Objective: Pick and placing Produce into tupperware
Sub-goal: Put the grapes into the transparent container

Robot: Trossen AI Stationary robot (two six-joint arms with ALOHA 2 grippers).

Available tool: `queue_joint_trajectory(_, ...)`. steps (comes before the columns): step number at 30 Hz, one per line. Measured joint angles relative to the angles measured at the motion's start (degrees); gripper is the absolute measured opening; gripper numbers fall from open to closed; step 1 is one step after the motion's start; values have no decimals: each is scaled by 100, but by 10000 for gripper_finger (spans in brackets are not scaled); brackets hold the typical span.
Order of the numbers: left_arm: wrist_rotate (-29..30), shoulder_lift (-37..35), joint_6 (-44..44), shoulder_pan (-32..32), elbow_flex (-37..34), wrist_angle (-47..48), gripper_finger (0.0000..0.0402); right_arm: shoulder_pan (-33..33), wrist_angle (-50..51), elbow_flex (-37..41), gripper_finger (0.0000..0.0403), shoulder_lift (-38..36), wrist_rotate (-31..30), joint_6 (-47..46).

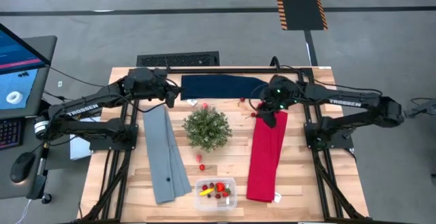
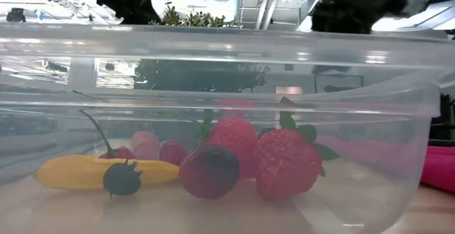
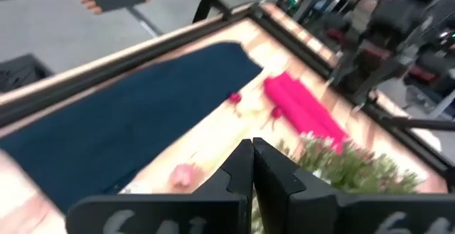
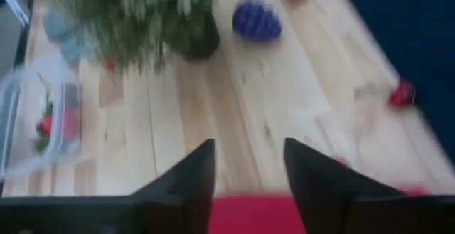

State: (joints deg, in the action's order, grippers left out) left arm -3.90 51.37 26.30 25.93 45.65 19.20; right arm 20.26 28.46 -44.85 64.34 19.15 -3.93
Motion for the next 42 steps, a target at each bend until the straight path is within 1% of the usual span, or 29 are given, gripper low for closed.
queue_joint_trajectory(2,10,0,5,0,0,173,0,13,61,-261,234,249,-28,-31)
queue_joint_trajectory(4,10,0,8,0,0,341,0,13,312,-541,262,560,-62,118)
queue_joint_trajectory(6,10,0,16,0,0,491,0,11,529,-819,285,893,-220,347)
queue_joint_trajectory(8,9,0,18,0,0,631,0,9,843,-1056,305,1240,-303,738)
queue_joint_trajectory(10,9,0,20,0,0,724,0,11,1362,-1326,321,1589,-305,1327)
queue_joint_trajectory(12,9,0,23,0,0,801,0,10,1506,-1574,331,1867,-362,1785)
queue_joint_trajectory(14,9,0,23,0,0,847,0,-32,1521,-1792,334,2048,-363,2174)
queue_joint_trajectory(17,9,0,23,0,0,877,0,-185,1508,-1987,331,2310,-455,2405)
queue_joint_trajectory(22,9,0,25,0,0,882,0,-433,1452,-2241,322,2753,-1035,2621)
queue_joint_trajectory(25,9,0,25,0,0,881,0,-594,1448,-2446,321,3024,-1064,2830)
queue_joint_trajectory(27,7,0,25,0,0,888,0,-586,1431,-2574,321,3148,-1186,2943)
queue_joint_trajectory(30,7,0,25,0,0,884,0,-516,1404,-2711,320,3366,-1226,3247)
queue_joint_trajectory(34,7,0,25,0,0,884,0,-440,970,-2905,320,3514,-1236,3981)
queue_joint_trajectory(37,7,0,25,2,0,883,0,-366,772,-2944,320,3563,-873,4153)
queue_joint_trajectory(38,7,0,25,2,0,885,0,-335,618,-2944,320,3561,-861,4211)
queue_joint_trajectory(42,7,0,25,2,0,882,0,-280,443,-2954,321,3550,-909,5110)
